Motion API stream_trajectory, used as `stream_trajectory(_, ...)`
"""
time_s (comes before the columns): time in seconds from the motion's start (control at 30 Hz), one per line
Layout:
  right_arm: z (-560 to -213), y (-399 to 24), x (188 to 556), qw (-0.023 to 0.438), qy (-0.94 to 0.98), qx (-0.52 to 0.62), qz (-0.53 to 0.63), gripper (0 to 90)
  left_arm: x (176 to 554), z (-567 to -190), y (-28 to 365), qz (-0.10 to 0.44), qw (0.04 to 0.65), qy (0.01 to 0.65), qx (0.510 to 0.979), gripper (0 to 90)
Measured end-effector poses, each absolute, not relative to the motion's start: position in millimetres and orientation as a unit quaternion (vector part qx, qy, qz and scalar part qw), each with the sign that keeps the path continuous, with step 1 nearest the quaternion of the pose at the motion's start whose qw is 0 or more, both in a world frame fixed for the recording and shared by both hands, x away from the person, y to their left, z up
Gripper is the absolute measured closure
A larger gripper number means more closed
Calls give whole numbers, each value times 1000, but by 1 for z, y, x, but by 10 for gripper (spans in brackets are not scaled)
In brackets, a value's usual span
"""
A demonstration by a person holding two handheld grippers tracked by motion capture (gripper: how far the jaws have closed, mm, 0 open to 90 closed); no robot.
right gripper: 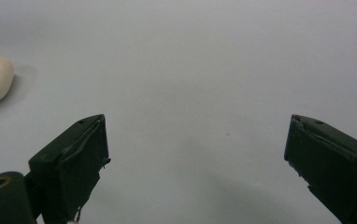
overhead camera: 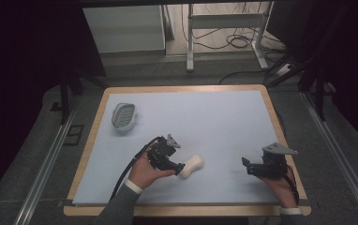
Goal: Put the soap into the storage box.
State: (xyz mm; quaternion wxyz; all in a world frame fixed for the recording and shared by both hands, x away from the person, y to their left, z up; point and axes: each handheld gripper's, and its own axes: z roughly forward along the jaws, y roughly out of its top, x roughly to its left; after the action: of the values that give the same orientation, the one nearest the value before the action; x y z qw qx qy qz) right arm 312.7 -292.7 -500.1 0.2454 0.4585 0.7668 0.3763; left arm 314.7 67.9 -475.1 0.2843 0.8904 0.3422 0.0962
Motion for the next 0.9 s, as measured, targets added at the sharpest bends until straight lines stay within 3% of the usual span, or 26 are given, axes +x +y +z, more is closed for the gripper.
stream_trajectory(0.9,-503,-295,315,243,767,464,371,61,330,-502,20,55,243,312,917,233)
